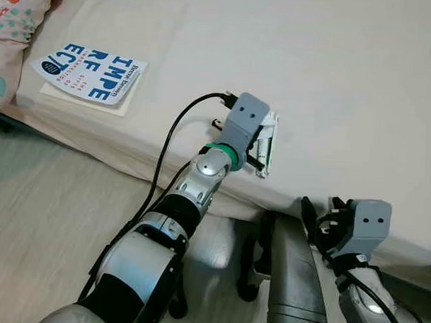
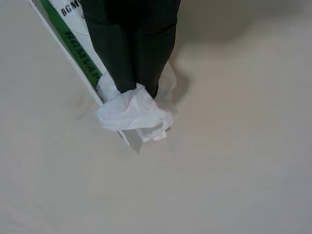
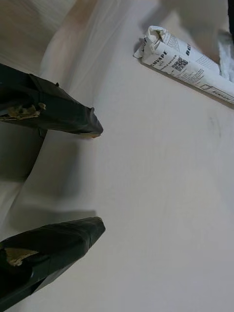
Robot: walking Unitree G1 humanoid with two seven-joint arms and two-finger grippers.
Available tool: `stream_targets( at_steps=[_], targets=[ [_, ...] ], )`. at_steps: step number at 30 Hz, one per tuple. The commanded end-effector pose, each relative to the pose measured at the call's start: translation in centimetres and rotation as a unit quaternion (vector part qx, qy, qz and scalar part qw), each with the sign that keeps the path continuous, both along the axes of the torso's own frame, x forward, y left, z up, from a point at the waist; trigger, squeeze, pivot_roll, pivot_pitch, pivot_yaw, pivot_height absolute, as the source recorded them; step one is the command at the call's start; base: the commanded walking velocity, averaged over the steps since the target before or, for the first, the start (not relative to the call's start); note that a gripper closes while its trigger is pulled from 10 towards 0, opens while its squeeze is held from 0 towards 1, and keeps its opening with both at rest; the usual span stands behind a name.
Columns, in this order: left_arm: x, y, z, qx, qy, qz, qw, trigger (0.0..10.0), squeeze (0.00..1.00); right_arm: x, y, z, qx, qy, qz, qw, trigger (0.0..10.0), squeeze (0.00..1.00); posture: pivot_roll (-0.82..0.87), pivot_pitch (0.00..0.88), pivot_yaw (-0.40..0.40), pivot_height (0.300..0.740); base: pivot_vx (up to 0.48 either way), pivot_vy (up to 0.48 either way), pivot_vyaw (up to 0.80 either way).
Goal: Clean up the room
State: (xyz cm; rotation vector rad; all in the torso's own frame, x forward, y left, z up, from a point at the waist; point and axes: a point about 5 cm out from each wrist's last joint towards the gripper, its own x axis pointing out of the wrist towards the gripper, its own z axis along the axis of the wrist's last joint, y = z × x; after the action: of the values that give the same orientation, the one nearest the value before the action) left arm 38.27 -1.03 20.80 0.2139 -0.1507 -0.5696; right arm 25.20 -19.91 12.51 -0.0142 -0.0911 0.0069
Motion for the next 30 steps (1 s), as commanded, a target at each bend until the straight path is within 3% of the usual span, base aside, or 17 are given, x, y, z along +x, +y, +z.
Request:
stream_targets(
  at_steps=[1,4,7,8,9,10,12,15,16,17,19,20,22,27,30],
  targets=[
    [-0.6,-0.5,-1.8,0.006,0.023,-0.009,1.000,0.0,0.00,-0.5,-0.3,-1.0,0.005,0.026,-0.009,1.000,10.0,0.00,-0.14,0.533,0.083,0.567,0.000,0.000,0.00],
    [-0.5,-0.2,-1.8,0.007,0.020,-0.003,1.000,0.0,0.00,-0.5,-0.3,-1.0,0.005,0.025,-0.009,1.000,10.0,0.00,-0.14,0.533,0.083,0.567,0.000,0.000,0.00],
    [0.1,1.6,-0.9,-0.013,-0.004,0.032,0.999,0.0,0.00,-0.2,-0.3,-0.6,0.008,0.017,-0.006,1.000,10.0,0.00,-0.13,0.530,0.081,0.567,0.000,0.000,0.00],
    [0.5,3.2,0.0,-0.035,-0.030,0.060,0.997,10.0,0.00,0.4,0.0,-0.1,0.013,0.005,0.004,1.000,10.0,0.00,-0.11,0.530,0.078,0.567,0.000,0.000,0.00],
    [0.7,4.3,0.7,-0.050,-0.048,0.078,0.995,10.0,0.00,0.7,0.1,0.3,0.017,-0.003,0.011,1.000,10.0,0.00,-0.11,0.530,0.078,0.567,0.000,0.000,0.00],
    [0.7,4.3,0.7,-0.050,-0.048,0.078,0.995,10.0,0.00,0.7,0.1,0.3,0.017,-0.003,0.011,1.000,10.0,0.00,-0.11,0.530,0.078,0.567,0.000,0.000,0.00],
    [0.7,7.1,2.1,-0.069,-0.096,0.125,0.985,10.0,0.00,1.8,0.6,1.3,0.020,-0.020,0.032,0.999,10.0,0.00,-0.07,0.528,0.072,0.567,0.000,0.000,0.00],
    [0.7,7.1,2.1,-0.069,-0.096,0.125,0.985,10.0,0.00,1.8,0.6,1.3,0.020,-0.020,0.032,0.999,10.0,0.00,-0.07,0.528,0.072,0.567,0.000,0.000,0.00],
    [0.4,9.0,2.8,-0.067,-0.125,0.152,0.978,10.0,0.00,2.6,0.9,1.8,0.021,-0.030,0.045,0.998,10.0,0.00,-0.05,0.526,0.064,0.567,0.000,0.000,0.00],
    [0.4,9.0,2.8,-0.067,-0.125,0.152,0.978,10.0,0.00,2.6,0.9,1.8,0.021,-0.030,0.045,0.998,10.0,0.00,-0.05,0.526,0.064,0.567,0.000,0.000,0.00],
    [-0.9,13.3,4.5,-0.048,-0.179,0.201,0.962,10.0,0.00,4.8,1.8,3.0,0.023,-0.046,0.072,0.996,10.0,0.00,0.02,0.521,0.049,0.567,0.000,0.000,0.00],
    [-0.9,13.3,4.5,-0.048,-0.179,0.201,0.962,10.0,0.00,4.8,1.8,3.0,0.023,-0.046,0.072,0.996,10.0,0.00,0.02,0.521,0.049,0.567,0.000,0.000,0.00],
    [-2.4,16.1,6.0,-0.019,-0.213,0.224,0.951,10.0,0.00,6.8,2.8,3.7,0.037,-0.054,0.097,0.993,10.0,0.00,0.08,0.515,0.037,0.567,0.000,0.000,0.00],
    [-3.6,17.3,7.1,0.003,-0.235,0.232,0.944,10.0,0.00,8.6,3.8,3.7,0.055,-0.046,0.119,0.990,10.0,0.00,0.11,0.515,0.032,0.567,0.000,0.000,0.00],
    [-4.6,17.4,7.5,0.007,-0.239,0.239,0.941,10.0,0.00,10.1,4.9,2.9,0.079,-0.012,0.138,0.987,10.0,0.00,0.16,0.518,0.023,0.567,0.000,0.000,0.00]
  ],
)
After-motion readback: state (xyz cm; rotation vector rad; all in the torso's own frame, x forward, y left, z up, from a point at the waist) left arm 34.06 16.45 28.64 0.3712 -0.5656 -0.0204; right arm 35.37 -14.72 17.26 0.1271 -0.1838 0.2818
